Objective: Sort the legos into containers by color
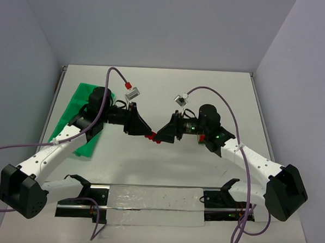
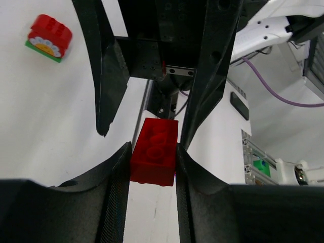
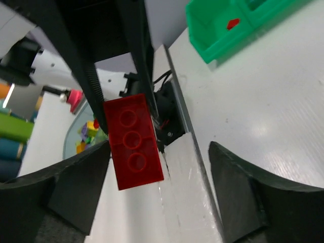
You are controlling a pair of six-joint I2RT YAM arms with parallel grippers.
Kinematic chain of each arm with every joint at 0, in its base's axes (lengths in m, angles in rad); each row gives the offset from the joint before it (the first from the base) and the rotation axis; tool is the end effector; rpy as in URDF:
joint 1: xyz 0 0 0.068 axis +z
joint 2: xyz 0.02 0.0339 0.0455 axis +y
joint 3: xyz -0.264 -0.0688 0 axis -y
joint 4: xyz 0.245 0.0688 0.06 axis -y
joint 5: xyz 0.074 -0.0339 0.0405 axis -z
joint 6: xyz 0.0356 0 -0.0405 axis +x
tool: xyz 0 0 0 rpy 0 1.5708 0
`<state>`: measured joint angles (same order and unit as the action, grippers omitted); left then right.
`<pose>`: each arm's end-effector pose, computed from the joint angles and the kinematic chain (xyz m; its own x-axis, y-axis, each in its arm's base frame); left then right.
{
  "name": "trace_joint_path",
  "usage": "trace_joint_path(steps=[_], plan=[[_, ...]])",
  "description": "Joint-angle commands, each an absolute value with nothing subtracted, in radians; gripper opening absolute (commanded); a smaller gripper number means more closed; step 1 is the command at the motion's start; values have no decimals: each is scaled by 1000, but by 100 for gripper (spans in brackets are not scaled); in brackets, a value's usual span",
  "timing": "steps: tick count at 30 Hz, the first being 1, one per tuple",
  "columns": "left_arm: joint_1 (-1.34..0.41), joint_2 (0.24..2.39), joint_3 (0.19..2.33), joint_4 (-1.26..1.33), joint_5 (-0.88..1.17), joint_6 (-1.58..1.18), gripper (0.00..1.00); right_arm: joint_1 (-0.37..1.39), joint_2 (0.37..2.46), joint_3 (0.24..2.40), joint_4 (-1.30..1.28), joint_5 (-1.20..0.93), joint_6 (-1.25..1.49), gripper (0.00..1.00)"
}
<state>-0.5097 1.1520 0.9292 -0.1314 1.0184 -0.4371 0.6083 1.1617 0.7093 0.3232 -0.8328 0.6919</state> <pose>0.2050 -0.1493 0.3269 -0.6777 0.1243 -0.7248 0.7352 0.1337 -0.6645 0.1972 0.1695 0.2900 -0.7108 0.0281 -0.7028 -0.6922 0.1493 0.7061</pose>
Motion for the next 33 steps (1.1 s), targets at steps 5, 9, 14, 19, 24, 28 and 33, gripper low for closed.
trace_joint_path(steps=[5, 9, 14, 19, 24, 28, 33], plan=[[-451, 1130, 1005, -360, 632, -400, 0, 545, 1050, 849, -75, -522, 480, 91], [-401, 1084, 1007, -494, 324, -484, 0, 538, 956, 884, -264, -321, 387, 91], [-367, 1022, 1045, -775, -226, -736, 0, 518, 889, 893, -385, -109, 370, 91], [-363, 953, 1035, -996, -606, -946, 0, 508, 880, 872, -387, -67, 381, 92], [-328, 945, 1001, -1032, -803, -1043, 0, 504, 910, 881, -415, 8, 409, 91], [-274, 999, 967, -1010, -869, -1103, 0, 500, 938, 887, -496, 146, 422, 91], [-175, 1025, 925, -887, -818, -1034, 0, 488, 911, 845, -505, 166, 426, 91]])
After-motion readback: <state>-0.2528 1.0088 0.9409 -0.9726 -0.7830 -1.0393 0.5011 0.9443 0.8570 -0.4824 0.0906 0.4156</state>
